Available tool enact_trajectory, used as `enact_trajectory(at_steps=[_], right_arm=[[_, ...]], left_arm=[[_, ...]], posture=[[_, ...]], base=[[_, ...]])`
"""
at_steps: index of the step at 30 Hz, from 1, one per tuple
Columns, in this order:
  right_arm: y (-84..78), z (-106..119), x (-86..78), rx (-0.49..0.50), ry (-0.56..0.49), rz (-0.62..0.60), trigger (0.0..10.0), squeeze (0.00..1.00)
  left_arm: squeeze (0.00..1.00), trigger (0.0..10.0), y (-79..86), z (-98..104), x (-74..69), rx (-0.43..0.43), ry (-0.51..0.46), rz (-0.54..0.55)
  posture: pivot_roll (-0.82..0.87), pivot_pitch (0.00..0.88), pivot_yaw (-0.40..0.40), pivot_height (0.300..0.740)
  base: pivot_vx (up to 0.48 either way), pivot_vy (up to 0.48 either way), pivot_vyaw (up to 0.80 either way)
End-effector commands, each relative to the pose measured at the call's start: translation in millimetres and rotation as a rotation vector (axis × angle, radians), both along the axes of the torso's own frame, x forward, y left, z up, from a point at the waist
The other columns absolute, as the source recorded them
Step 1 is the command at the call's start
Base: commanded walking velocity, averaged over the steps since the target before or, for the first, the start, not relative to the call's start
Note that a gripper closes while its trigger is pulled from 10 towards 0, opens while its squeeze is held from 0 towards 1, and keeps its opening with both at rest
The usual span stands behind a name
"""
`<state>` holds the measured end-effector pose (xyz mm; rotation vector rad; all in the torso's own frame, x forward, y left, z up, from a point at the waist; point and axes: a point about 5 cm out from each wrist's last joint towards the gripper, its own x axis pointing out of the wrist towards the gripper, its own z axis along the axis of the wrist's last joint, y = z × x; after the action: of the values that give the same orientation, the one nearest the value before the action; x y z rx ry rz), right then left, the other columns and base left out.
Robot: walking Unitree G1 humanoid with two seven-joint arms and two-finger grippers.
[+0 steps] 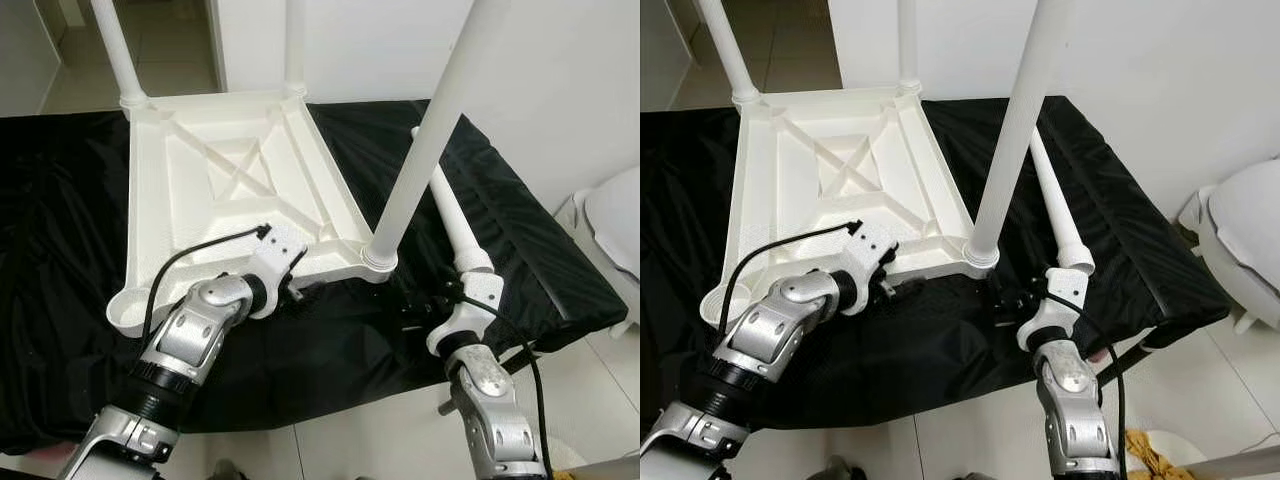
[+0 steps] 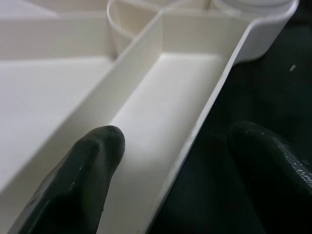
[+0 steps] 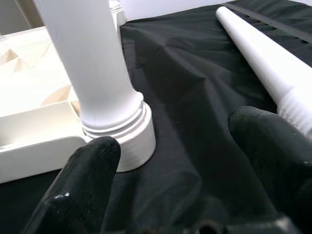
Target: Building children table
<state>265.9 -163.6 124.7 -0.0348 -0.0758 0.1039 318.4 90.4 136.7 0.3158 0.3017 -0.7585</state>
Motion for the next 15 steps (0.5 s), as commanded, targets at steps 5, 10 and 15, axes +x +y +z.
enact_trajectory(at_steps=[5, 10, 15], right_arm=[[-1.7, 0.3, 1.5, 0.007, 0.007, -0.014, 10.0, 0.00], [-1.3, -0.1, 1.6, 0.004, 0.010, -0.018, 10.0, 0.00], [-1.6, -0.5, 1.8, -0.002, 0.012, -0.020, 10.0, 0.00]], left_arm=[[0.00, 10.0, 6.7, -10.0, 8.6, 0.109, 0.049, 0.080], [0.00, 10.0, 20.3, -5.1, 17.6, 0.107, 0.056, 0.217], [0.00, 9.1, 26.3, -6.5, 18.5, 0.109, 0.063, 0.250]], posture=[[-0.06, 0.077, -0.019, 0.740], [-0.06, 0.078, -0.018, 0.740], [-0.06, 0.079, -0.018, 0.740]], base=[[0.000, 0.000, 0.00], [0.000, 0.000, 0.00], [0.000, 0.000, 0.00]])
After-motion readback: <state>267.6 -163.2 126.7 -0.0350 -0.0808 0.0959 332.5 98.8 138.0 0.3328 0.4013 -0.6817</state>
